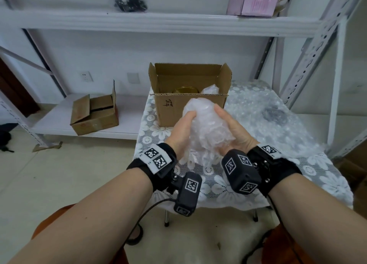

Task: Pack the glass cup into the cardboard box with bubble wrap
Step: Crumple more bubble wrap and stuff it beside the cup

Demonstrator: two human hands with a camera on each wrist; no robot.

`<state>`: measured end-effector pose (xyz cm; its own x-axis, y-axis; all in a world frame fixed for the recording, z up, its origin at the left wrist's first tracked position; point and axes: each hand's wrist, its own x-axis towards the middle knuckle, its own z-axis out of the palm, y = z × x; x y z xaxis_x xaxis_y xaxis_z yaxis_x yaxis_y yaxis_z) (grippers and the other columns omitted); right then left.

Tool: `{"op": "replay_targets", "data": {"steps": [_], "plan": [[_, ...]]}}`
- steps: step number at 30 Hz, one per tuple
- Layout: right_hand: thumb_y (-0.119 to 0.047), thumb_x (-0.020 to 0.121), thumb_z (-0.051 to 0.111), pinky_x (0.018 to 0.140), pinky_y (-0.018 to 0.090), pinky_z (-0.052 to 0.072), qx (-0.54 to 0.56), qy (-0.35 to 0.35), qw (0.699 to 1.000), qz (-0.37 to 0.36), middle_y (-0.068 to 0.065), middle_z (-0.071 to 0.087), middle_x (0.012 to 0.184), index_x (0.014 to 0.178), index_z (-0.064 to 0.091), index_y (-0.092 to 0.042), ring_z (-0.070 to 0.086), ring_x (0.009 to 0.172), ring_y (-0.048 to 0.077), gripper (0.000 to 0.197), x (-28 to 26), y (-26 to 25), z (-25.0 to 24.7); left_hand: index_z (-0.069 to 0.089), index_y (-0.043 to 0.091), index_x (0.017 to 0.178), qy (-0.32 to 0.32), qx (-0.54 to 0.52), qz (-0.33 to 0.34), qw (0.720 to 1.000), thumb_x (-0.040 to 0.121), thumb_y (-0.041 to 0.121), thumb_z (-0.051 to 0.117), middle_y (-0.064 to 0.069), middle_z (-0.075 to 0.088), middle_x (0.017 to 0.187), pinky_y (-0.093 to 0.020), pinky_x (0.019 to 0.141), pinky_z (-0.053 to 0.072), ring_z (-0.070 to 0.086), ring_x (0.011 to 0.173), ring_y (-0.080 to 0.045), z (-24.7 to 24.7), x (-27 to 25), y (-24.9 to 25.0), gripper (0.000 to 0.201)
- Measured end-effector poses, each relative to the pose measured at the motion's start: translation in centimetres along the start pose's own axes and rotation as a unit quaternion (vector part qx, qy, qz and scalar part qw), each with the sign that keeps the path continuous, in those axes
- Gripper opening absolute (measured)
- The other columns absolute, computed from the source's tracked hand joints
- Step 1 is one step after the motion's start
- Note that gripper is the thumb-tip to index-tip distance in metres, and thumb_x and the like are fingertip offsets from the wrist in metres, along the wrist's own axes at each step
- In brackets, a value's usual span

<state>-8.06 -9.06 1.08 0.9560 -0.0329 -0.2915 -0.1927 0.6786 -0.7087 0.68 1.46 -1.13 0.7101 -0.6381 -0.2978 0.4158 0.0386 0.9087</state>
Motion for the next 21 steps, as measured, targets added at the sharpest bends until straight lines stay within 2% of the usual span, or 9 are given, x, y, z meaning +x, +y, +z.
{"op": "replay_targets", "data": {"steps": [2,4,6,7,9,11,14,17,21], "plan": [[-0.037,0.078,0.065,0.095,0.047,0.05,0.019,-0.002,1.0,-0.018,0.022,0.062,0.124,0.125,0.058,-0.003,0.064,0.108,0.031,0.059,-0.2,-0.3,0.6,0.056,0.011,0.115,0.035,0.153,0.069,0.985,0.095,0.051,0.032,-0.018,0.064,0.116,-0.049,0.099,0.046,0.06,0.11,-0.034,0.0,0.2,0.8,0.051],[-0.03,0.078,0.064,0.083,0.043,0.058,0.013,0.006,0.999,-0.03,0.021,0.067,0.114,0.11,0.068,-0.001,0.069,0.097,0.029,0.044,-0.4,-0.8,1.0,0.062,0.008,0.099,0.055,0.342,0.155,0.925,0.088,0.062,0.019,-0.02,0.066,0.104,-0.053,0.095,0.045,0.059,0.103,-0.038,-0.7,0.4,1.6,0.07],[-0.024,0.078,0.064,0.08,0.041,0.059,-0.001,0.019,0.999,-0.033,0.019,0.07,0.105,0.096,0.076,-0.002,0.07,0.09,0.028,0.031,-0.6,-1.5,1.4,0.057,0.009,0.086,0.05,0.461,0.221,0.858,0.089,0.062,0.009,-0.017,0.064,0.089,-0.052,0.087,0.047,0.06,0.09,-0.036,-1.0,0.4,2.4,0.072],[-0.022,0.078,0.065,0.086,0.042,0.057,-0.008,0.023,0.999,-0.036,0.018,0.07,0.106,0.1,0.074,-0.003,0.07,0.092,0.029,0.03,-0.8,-1.8,1.8,0.053,0.012,0.087,0.06,0.484,0.24,0.84,0.09,0.064,0.008,-0.011,0.063,0.088,-0.049,0.085,0.048,0.06,0.087,-0.031,-1.2,0.5,2.8,0.068],[-0.018,0.077,0.067,0.093,0.044,0.052,-0.022,0.029,0.998,-0.051,0.017,0.07,0.109,0.115,0.063,-0.006,0.068,0.098,0.03,0.04,-0.8,-2.5,2.3,0.048,0.018,0.093,0.099,0.475,0.271,0.831,0.091,0.065,0.017,-0.002,0.059,0.09,-0.04,0.077,0.051,0.059,0.081,-0.02,-1.5,0.5,3.5,0.056],[-0.014,0.078,0.064,0.083,0.044,0.057,-0.045,0.025,0.996,-0.079,0.016,0.072,0.103,0.121,0.056,-0.007,0.071,0.091,0.029,0.044,-0.9,-3.5,3.2,0.047,0.02,0.096,0.135,0.461,0.343,0.807,0.095,0.056,0.028,0.001,0.058,0.089,-0.032,0.069,0.05,0.057,0.076,-0.016,-1.6,0.2,4.5,0.041],[-0.012,0.08,0.061,0.075,0.044,0.059,-0.072,0.023,0.988,-0.132,0.016,0.073,0.1,0.125,0.052,-0.008,0.071,0.089,0.029,0.047,-0.9,-5.9,4.5,0.052,0.015,0.098,0.198,0.448,0.468,0.736,0.099,0.034,0.034,0.002,0.054,0.089,-0.028,0.074,0.044,0.052,0.081,-0.016,-2.6,0.4,6.5,0.026],[-0.016,0.083,0.063,0.089,0.054,0.051,-0.101,0.019,0.983,-0.149,0.023,0.061,0.124,0.135,0.044,-0.011,0.063,0.109,0.038,0.055,0.1,-8.7,5.7,0.054,0.013,0.106,0.202,0.505,0.413,0.73,0.1,0.029,0.035,0.001,0.057,0.096,-0.033,0.083,0.046,0.054,0.09,-0.016,-4.3,2.1,7.9,0.026],[-0.012,0.079,0.072,0.085,0.061,0.051,-0.228,0.07,0.958,-0.162,0.02,0.056,0.126,0.136,0.041,-0.023,0.064,0.105,0.041,0.066,2.7,-10.4,8.0,0.054,0.008,0.094,0.156,0.611,0.276,0.726,0.103,0.028,0.029,-0.007,0.057,0.086,-0.036,0.076,0.041,0.058,0.088,-0.03,-6.0,3.8,7.8,0.033]]}}
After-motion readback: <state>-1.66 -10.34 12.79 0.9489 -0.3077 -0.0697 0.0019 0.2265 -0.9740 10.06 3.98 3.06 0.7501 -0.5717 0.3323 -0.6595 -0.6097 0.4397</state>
